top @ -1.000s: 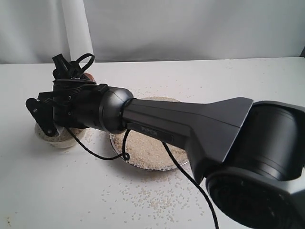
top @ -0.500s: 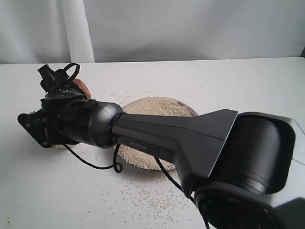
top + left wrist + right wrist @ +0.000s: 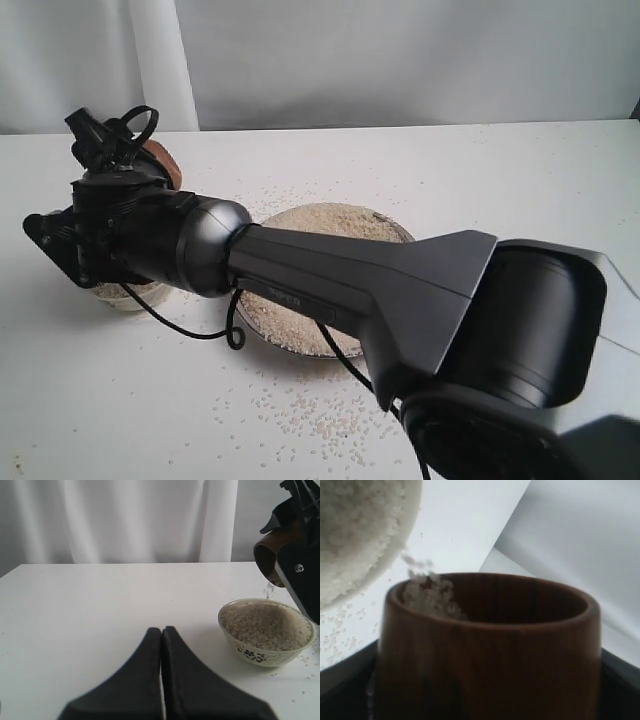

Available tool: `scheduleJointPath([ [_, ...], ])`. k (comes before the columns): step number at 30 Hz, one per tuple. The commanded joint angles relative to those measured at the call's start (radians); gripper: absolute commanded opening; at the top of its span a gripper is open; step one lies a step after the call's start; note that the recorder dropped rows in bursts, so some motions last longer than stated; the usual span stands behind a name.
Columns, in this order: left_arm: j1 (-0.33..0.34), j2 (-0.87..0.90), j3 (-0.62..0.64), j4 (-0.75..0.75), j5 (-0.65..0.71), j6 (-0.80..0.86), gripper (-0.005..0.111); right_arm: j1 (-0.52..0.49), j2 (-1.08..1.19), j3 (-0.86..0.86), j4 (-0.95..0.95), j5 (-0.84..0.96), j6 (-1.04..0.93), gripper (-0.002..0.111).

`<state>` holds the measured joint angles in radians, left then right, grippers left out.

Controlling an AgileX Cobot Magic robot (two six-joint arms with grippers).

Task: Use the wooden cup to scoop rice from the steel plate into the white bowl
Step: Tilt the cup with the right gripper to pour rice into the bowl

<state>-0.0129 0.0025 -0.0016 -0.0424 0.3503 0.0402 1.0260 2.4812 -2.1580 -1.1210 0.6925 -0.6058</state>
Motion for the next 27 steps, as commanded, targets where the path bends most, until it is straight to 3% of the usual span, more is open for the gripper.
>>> scheduleJointPath([
  [1, -0.003, -0.003, 0.002, 0.0, -0.006, -0.004, 0.0, 0.002, -0.007, -0.007, -0.013, 0.031, -0.026, 0.0],
  [27, -0.003, -0.003, 0.002, 0.0, -0.006, -0.004, 0.0, 0.01, -0.025, -0.007, -0.067, 0.052, -0.153, 0.0],
])
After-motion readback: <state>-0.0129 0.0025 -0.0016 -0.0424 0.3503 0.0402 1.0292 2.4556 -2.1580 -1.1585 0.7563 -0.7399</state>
